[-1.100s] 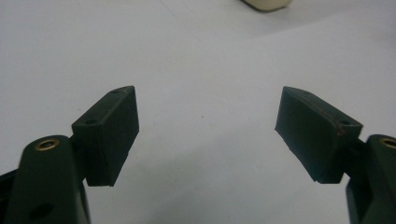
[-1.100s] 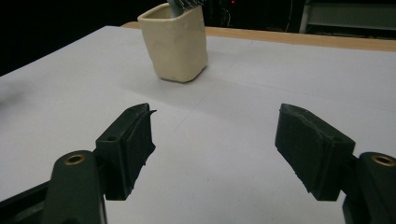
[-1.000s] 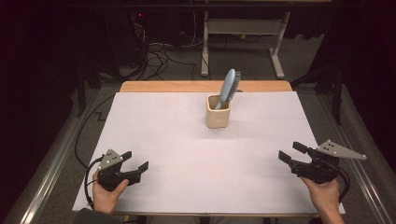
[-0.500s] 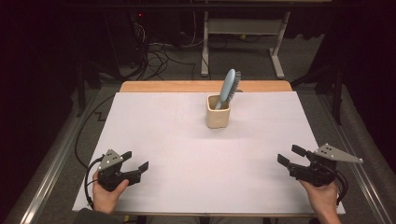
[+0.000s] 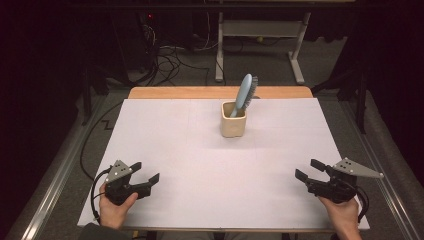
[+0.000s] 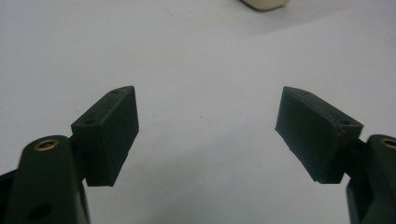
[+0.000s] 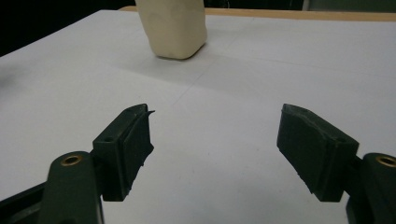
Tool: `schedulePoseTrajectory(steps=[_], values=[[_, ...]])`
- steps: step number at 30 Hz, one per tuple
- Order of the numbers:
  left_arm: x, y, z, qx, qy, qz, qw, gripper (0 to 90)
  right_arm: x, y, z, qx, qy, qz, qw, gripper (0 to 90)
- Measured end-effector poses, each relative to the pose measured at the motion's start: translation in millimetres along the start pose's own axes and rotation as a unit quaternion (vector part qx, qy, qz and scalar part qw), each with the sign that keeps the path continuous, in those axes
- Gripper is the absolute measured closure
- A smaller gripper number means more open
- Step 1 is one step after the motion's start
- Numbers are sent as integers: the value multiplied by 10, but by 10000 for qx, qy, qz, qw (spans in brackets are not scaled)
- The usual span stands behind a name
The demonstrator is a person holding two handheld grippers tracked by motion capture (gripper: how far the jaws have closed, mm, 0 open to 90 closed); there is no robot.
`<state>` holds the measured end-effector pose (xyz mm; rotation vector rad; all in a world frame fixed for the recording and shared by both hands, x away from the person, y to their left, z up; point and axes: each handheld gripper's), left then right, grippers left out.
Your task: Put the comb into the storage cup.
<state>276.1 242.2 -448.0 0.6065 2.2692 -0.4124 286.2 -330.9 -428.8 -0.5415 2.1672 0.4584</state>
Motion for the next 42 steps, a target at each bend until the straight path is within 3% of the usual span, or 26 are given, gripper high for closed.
schedulePoseTrajectory(steps=[31, 42], values=[[4, 4, -3, -19, -5, -40, 10000, 221, 133, 27, 142, 184, 222, -193, 9994, 246], [4, 13, 5, -51, 31, -89, 9999, 221, 154, 12, 147, 174, 223, -148, 9995, 246]])
Point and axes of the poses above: each handheld gripper's, and its own axes: z roughly forward along the jaws, x roughly out of its underside, y roughly to its left, and after that the axes turned 10 degrees about y, right-handed
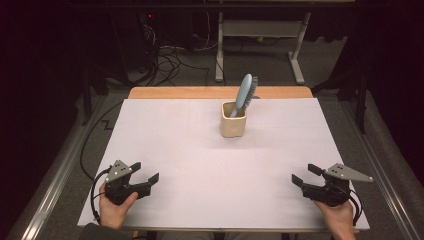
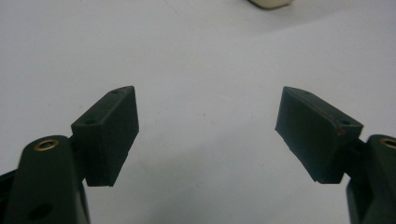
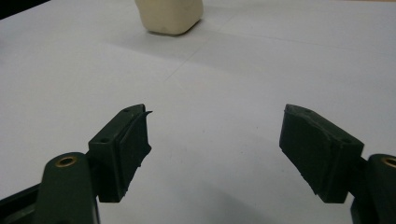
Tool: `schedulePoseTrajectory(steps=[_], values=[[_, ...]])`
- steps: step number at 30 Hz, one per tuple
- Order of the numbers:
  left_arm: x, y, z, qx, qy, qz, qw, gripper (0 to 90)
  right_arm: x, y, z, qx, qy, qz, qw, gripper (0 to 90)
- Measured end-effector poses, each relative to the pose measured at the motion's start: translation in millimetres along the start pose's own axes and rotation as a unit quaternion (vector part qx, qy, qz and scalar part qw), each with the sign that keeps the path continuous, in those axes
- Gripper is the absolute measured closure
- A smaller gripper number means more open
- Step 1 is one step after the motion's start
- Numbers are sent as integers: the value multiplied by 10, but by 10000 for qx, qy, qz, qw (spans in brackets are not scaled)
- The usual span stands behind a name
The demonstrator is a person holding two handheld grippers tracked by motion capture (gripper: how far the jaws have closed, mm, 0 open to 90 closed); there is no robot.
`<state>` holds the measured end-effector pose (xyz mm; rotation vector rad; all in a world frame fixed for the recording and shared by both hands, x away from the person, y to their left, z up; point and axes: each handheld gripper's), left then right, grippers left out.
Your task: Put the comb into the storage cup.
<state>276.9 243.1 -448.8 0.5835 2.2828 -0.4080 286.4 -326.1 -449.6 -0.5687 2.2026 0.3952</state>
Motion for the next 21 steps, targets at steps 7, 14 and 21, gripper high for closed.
schedulePoseTrajectory(steps=[7, 14, 21], values=[[1, 4, 0, -3, 8, -15, 10000, 222, 20, -8, -13, -14, -23, 72, 10000, 246], [5, 18, -5, -9, 16, -79, 10000, 223, 29, -6, -12, -11, -19, 93, 10000, 245], [3, 17, -3, -3, 17, -74, 10000, 223, 33, -11, -15, -13, -22, 104, 9999, 245]])
Point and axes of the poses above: each handheld gripper's, and its own axes: z roughly forward along the jaws, x roughly out of its underside, y roughly to its left, and after that the axes turned 10 degrees about y, right-handed
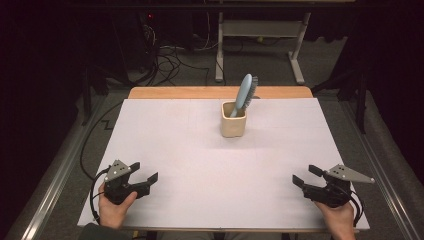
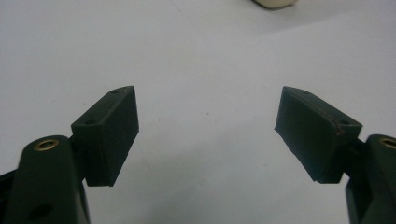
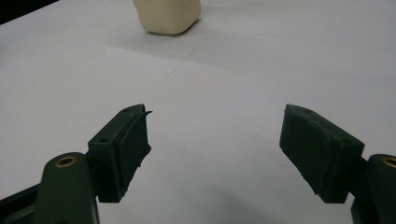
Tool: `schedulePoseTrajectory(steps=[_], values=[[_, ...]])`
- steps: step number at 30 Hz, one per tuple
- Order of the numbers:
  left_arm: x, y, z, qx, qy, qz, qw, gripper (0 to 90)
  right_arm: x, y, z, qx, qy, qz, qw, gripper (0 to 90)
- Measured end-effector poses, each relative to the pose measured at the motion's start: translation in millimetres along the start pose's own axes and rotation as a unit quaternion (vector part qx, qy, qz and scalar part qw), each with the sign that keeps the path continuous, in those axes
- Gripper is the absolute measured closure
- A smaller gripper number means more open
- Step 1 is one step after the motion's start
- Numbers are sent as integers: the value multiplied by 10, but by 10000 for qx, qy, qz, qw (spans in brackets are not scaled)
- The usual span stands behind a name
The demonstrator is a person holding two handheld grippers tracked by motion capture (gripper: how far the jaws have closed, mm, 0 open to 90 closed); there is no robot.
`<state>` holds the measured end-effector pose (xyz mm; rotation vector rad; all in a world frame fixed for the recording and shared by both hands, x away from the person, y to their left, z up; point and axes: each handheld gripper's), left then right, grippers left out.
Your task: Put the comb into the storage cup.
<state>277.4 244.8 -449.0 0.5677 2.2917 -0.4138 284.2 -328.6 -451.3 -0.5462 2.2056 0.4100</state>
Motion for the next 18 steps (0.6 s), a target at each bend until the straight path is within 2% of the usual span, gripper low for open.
schedulePoseTrajectory(steps=[18], values=[[-2, 5, 0, 6, 10, 5, 10000, 225, 1, -1, 0, -28, -10, 1, 10000, 244]])
Point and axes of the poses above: each handheld gripper's, and its own axes: z roughly forward along the jaws, x roughly out of its underside, y roughly to its left, and after that the axes turned 10 degrees about y, right-handed
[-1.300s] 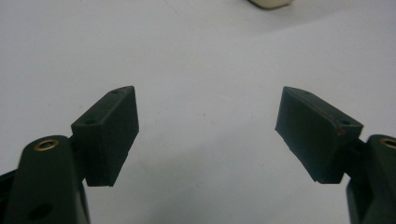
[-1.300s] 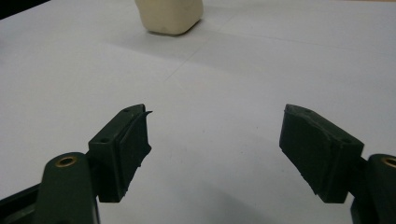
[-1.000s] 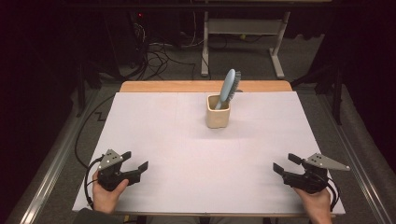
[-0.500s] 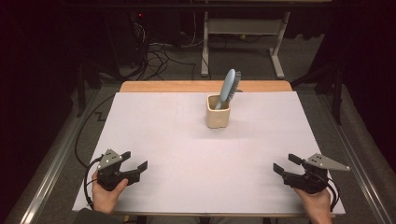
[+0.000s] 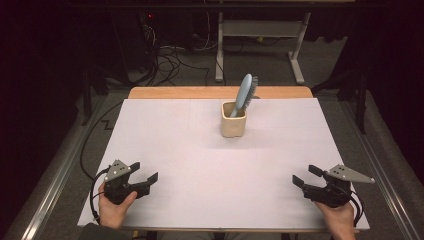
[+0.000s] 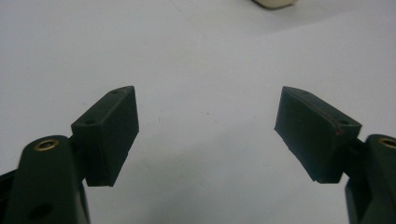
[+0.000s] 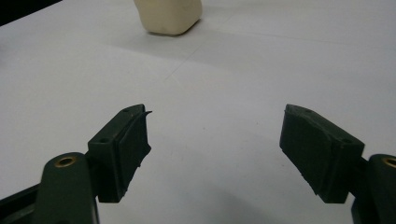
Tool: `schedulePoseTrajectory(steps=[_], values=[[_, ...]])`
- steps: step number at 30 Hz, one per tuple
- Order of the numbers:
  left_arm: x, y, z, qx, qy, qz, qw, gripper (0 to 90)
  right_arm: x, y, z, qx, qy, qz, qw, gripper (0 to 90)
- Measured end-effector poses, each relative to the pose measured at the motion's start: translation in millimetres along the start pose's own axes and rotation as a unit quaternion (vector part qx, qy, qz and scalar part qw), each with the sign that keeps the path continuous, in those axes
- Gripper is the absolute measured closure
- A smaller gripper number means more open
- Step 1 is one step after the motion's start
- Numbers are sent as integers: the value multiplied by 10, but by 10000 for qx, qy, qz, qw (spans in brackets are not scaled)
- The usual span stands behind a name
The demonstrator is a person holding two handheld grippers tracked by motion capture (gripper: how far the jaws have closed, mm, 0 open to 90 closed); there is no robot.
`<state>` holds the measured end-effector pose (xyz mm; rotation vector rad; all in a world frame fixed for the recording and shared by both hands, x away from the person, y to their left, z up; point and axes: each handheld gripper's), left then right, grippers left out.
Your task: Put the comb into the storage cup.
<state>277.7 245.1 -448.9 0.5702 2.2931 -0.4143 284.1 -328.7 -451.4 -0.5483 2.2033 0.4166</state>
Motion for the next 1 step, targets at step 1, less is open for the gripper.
schedulePoseTrajectory(steps=[1], values=[[0, 1, 0, -2, -2, -2, 10000, 225, 0, 0, 1, -2, 3, -7, 10000, 244]])
Point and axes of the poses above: each handheld gripper's, and its own axes: z roughly forward along the jaws, x roughly out of its underside, y roughly to its left, and after that the axes turned 10 degrees about y, right-handed
